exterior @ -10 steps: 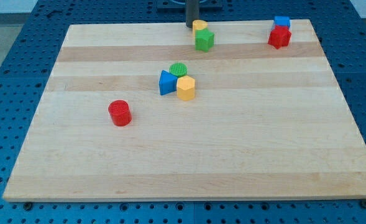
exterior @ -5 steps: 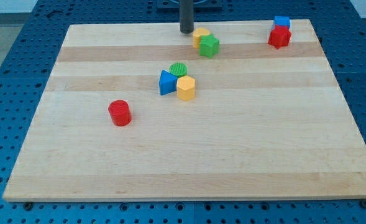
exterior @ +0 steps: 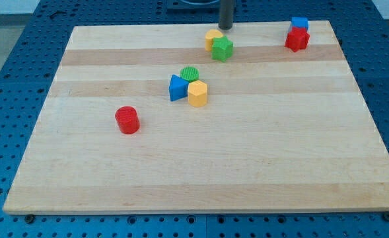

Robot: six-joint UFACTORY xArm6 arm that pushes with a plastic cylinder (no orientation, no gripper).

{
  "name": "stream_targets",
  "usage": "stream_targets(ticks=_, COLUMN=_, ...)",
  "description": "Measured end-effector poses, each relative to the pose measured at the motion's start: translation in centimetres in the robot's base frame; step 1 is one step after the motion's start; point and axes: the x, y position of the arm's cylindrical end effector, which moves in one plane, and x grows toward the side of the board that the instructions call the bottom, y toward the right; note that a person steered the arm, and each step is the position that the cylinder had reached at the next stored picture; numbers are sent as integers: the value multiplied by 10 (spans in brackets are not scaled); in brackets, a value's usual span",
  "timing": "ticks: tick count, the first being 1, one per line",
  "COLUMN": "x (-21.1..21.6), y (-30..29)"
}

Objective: Slide the yellow heart along with green star slightly down

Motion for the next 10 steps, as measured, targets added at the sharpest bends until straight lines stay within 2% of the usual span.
stream_targets(ticks=1, x=22, y=-47)
stream_targets(ticks=2, x=30, y=-60)
stream_targets(ticks=3, x=27, y=-60)
stream_targets(ticks=4, x=-6, y=-60)
stream_targets(ticks=5, x=-6, y=-56)
stream_targets(ticks=8, x=-7, y=26)
stream_targets(ticks=10, x=6, y=10)
